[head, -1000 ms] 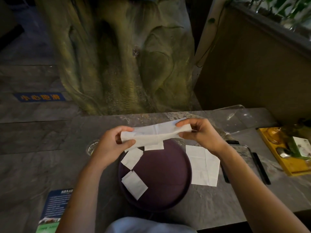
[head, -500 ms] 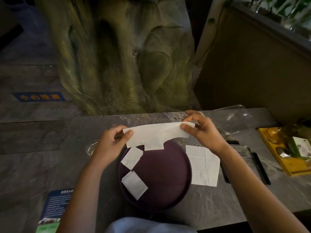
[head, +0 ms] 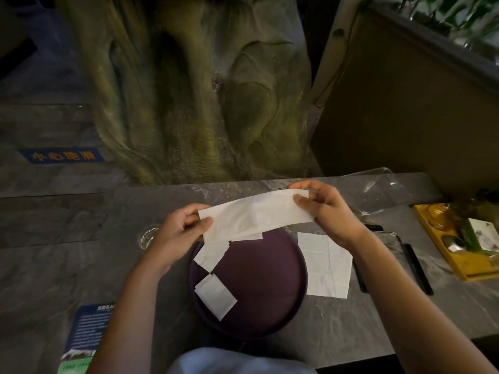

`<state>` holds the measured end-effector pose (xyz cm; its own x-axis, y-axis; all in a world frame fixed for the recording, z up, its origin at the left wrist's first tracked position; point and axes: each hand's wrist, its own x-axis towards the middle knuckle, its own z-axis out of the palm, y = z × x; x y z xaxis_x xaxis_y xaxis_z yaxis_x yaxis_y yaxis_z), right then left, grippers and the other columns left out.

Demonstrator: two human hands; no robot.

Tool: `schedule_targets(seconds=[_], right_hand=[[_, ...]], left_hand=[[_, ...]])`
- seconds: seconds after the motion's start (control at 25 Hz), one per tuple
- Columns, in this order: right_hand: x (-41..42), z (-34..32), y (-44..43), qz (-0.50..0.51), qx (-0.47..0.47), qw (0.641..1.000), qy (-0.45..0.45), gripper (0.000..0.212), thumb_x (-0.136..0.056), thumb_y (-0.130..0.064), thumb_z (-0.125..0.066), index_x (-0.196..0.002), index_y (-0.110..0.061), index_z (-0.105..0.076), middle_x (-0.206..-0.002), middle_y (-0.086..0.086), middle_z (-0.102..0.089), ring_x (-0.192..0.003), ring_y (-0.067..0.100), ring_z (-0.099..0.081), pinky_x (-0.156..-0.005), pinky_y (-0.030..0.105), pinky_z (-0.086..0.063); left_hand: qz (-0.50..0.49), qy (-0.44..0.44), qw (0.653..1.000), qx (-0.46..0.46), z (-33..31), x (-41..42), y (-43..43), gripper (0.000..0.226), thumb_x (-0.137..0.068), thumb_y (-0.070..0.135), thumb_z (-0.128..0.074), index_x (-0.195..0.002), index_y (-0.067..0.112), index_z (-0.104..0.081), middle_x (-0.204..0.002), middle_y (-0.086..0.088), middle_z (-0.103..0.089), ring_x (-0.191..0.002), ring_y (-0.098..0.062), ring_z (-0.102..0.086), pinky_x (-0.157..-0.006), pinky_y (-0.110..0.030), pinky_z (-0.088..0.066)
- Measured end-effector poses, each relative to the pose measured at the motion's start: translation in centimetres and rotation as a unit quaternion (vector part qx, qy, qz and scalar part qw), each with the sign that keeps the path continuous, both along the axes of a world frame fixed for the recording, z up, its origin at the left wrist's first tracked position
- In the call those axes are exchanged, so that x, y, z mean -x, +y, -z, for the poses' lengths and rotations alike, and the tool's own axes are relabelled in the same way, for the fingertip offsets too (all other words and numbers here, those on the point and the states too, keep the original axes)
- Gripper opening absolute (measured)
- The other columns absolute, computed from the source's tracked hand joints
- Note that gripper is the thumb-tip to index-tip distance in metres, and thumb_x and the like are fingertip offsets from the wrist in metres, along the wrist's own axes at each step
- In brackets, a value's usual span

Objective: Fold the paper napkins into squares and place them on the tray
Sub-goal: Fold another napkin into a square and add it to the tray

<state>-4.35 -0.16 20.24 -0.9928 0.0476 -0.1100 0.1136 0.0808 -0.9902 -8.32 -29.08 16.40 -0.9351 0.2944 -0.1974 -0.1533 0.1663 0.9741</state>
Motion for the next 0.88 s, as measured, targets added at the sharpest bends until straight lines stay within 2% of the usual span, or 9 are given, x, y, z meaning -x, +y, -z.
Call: schedule_targets(seconds=[0.16,0.24,0.28,0.36,0.44,0.56,0.68,0.8,0.88], right_hand=[[0.6,-1.7,-0.7,-0.076,-0.057,0.995,0.009,0.02,-0.096,-0.005,-0.055,-0.109,-0.017,-0.063,-0.092,0.013,-0.06,-0.086,0.024,-0.057,-0.069,0.026,-0.048],[0.8,-2.7,-1.4,-0.129,-0.045,0.991,0.014,0.022,-0.094,-0.007,-0.057,-0.112,-0.018,-0.062,-0.086,0.027,-0.055,-0.082,0.031,-0.053,-0.065,0.024,-0.046],[0.9,-3.2,-1.8,-0.152,-0.034,0.988,0.016,0.023,-0.093,-0.007,-0.058,-0.114,-0.017,-0.061,-0.084,0.032,-0.054,-0.079,0.033,-0.052,-0.062,0.023,-0.046],[1.0,-4.1,-2.5,-0.166,-0.01,0.986,0.011,0.025,-0.094,-0.005,-0.057,-0.117,-0.014,-0.06,-0.083,0.028,-0.056,-0.075,0.03,-0.055,-0.06,0.021,-0.049],[1.1,-4.6,-2.9,-0.137,0.016,0.99,0.002,0.026,-0.094,-0.005,-0.056,-0.119,-0.01,-0.059,-0.085,0.018,-0.058,-0.073,0.018,-0.059,-0.059,0.02,-0.051],[1.3,-4.2,-3.6,-0.043,0.113,0.992,-0.02,0.026,-0.095,-0.017,-0.057,-0.12,-0.011,-0.059,-0.09,0.005,-0.062,-0.08,0.013,-0.062,-0.064,0.024,-0.054],[0.9,-3.1,-4.7,0.004,0.268,0.96,-0.081,0.037,-0.083,-0.038,-0.062,-0.11,-0.012,-0.062,-0.094,0.006,-0.069,-0.087,0.018,-0.068,-0.07,0.03,-0.058],[-0.2,-1.2,-5.8,-0.025,0.286,0.947,-0.143,0.047,-0.08,-0.042,-0.065,-0.115,-0.01,-0.063,-0.106,0.016,-0.072,-0.095,0.026,-0.07,-0.082,0.037,-0.059],[-0.8,0.0,-6.2,-0.028,0.275,0.95,-0.142,0.045,-0.085,-0.03,-0.069,-0.123,-0.009,-0.059,-0.114,0.021,-0.068,-0.097,0.028,-0.069,-0.087,0.04,-0.057]], left_hand=[[0.073,0.025,0.993,0.088,-0.6,-0.3,1.2,0.049,-0.079,0.033,-0.076,-0.122,0.036,-0.055,-0.129,0.008,-0.056,-0.118,0.006,-0.051,-0.087,-0.008,-0.038],[0.12,0.044,0.991,0.039,-1.7,-0.8,3.0,0.059,-0.08,0.025,-0.077,-0.132,0.031,-0.051,-0.137,0.012,-0.05,-0.116,0.019,-0.047,-0.085,-0.002,-0.038],[0.148,0.038,0.988,0.0,-2.0,-1.0,3.8,0.06,-0.082,0.017,-0.075,-0.135,0.026,-0.05,-0.137,0.01,-0.053,-0.115,0.016,-0.051,-0.086,-0.004,-0.042],[0.186,0.026,0.981,-0.052,-2.2,-1.3,4.8,0.054,-0.082,0.009,-0.073,-0.131,0.019,-0.053,-0.129,0.001,-0.064,-0.117,-0.005,-0.06,-0.093,-0.02,-0.05],[0.195,0.008,0.978,-0.07,-2.5,-1.4,5.1,0.04,-0.08,0.006,-0.073,-0.118,0.015,-0.061,-0.115,-0.003,-0.071,-0.109,-0.015,-0.066,-0.09,-0.028,-0.053],[0.162,-0.008,0.984,-0.073,-2.7,-1.7,5.1,0.031,-0.075,0.01,-0.075,-0.104,0.016,-0.068,-0.102,-0.001,-0.076,-0.095,-0.015,-0.071,-0.08,-0.025,-0.055],[0.096,-0.009,0.992,-0.083,-2.9,-1.8,5.2,0.038,-0.063,0.024,-0.082,-0.099,0.021,-0.07,-0.096,0.0,-0.077,-0.089,-0.016,-0.073,-0.075,-0.032,-0.056],[0.031,-0.001,0.997,-0.064,-2.7,-1.5,5.2,0.045,-0.057,0.035,-0.089,-0.097,0.025,-0.07,-0.093,0.002,-0.077,-0.086,-0.017,-0.073,-0.074,-0.036,-0.058],[0.003,0.007,0.998,-0.059,-2.6,-1.5,5.2,0.045,-0.057,0.037,-0.089,-0.096,0.026,-0.069,-0.092,0.002,-0.077,-0.084,-0.015,-0.073,-0.072,-0.035,-0.058]])
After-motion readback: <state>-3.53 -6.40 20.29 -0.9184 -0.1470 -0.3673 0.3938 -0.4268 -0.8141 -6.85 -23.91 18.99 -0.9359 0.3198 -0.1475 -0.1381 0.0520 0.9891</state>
